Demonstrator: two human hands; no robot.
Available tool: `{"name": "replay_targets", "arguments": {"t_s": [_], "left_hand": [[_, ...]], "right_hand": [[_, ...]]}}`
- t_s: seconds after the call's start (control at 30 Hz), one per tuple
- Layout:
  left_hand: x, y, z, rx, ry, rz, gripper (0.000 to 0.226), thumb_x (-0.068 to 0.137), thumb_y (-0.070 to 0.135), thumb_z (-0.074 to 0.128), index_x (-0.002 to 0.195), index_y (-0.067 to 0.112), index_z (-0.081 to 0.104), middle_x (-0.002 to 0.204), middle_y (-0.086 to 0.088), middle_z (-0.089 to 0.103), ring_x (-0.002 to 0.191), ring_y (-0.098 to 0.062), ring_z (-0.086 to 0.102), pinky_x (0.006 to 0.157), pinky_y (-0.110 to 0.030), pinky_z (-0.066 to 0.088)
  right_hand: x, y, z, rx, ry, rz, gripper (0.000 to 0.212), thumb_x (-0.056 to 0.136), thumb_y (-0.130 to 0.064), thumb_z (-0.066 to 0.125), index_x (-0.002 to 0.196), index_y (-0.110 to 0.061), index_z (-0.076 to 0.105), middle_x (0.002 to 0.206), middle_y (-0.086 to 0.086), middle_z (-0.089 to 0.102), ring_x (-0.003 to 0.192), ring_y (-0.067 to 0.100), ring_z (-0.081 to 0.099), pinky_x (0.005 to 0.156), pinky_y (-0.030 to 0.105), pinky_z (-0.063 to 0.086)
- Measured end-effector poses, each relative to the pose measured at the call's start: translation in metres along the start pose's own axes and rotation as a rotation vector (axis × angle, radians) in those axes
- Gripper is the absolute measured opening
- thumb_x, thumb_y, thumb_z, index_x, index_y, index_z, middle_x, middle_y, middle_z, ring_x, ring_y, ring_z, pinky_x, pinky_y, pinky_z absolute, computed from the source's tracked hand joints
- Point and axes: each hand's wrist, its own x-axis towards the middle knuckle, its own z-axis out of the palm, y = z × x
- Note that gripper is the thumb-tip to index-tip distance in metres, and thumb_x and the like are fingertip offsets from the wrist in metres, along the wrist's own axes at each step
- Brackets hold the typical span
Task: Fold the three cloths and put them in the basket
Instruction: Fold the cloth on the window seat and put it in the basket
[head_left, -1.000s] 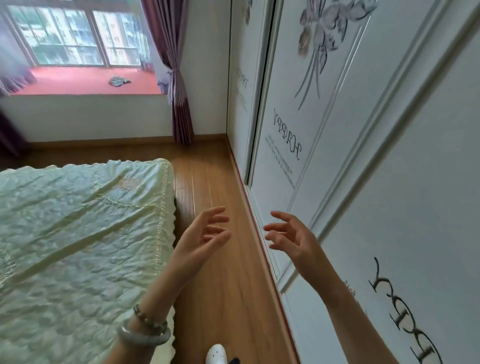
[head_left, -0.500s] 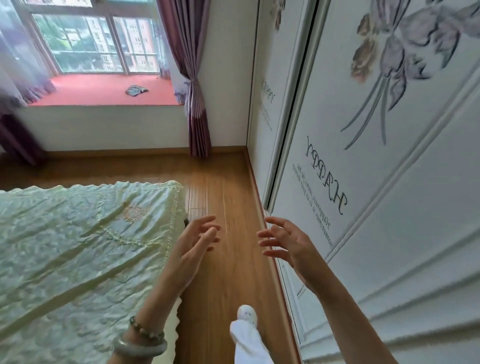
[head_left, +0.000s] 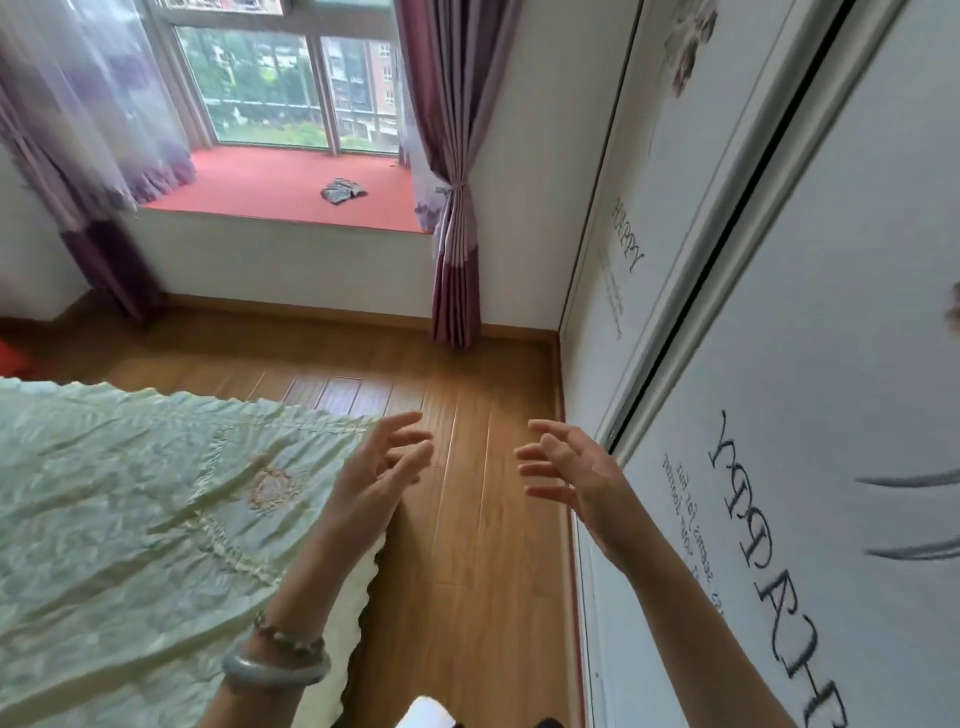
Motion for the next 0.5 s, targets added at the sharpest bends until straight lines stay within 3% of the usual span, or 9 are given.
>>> {"name": "replay_targets", "arguments": {"t_s": [0.1,0.23,0.33,0.43,0.5], "left_hand": [[0.05,-0.013,-0.008,0.018,0.043,-0.017,0.034,0.082,0.039,0.056,0.115,0.032,0.052,0.111,0.0,0.064,0.095,-0.014,0.066,0.077,-0.027,0.056],[0.122,-0.033,-0.021,0.006,0.073,-0.027,0.053,0.072,0.067,0.06,0.113,0.034,0.053,0.109,0.003,0.064,0.095,-0.014,0.067,0.075,-0.026,0.056],[0.185,-0.049,-0.036,0.014,0.095,-0.013,0.049,0.074,0.063,0.059,0.114,0.034,0.052,0.109,0.003,0.064,0.095,-0.017,0.067,0.074,-0.025,0.057],[0.252,-0.057,-0.054,0.025,0.105,-0.007,0.073,0.063,0.078,0.057,0.117,0.03,0.052,0.109,0.005,0.064,0.093,-0.011,0.067,0.074,-0.025,0.056],[0.297,-0.061,-0.067,0.025,0.111,-0.014,0.064,0.068,0.071,0.06,0.116,0.03,0.051,0.107,0.005,0.064,0.093,-0.011,0.067,0.073,-0.023,0.056]], "right_hand": [[0.056,0.001,-0.007,-0.023,-0.035,0.005,0.028,0.092,-0.036,0.045,0.116,-0.026,0.053,0.107,0.005,0.065,0.097,0.015,0.065,0.082,0.03,0.056],[0.139,0.001,-0.014,-0.036,-0.054,0.01,0.024,0.095,-0.032,0.043,0.115,-0.027,0.053,0.107,0.004,0.065,0.097,0.015,0.066,0.083,0.03,0.056],[0.206,-0.003,-0.017,-0.046,-0.068,0.006,0.024,0.095,-0.033,0.043,0.115,-0.026,0.054,0.107,0.005,0.065,0.097,0.016,0.066,0.083,0.03,0.055],[0.277,-0.015,-0.016,-0.059,-0.066,0.009,0.032,0.088,-0.041,0.044,0.115,-0.026,0.053,0.108,0.005,0.065,0.098,0.017,0.065,0.084,0.031,0.055],[0.324,-0.024,-0.014,-0.067,-0.071,0.01,0.036,0.085,-0.045,0.044,0.115,-0.027,0.053,0.108,0.004,0.065,0.098,0.016,0.066,0.083,0.03,0.055]]}}
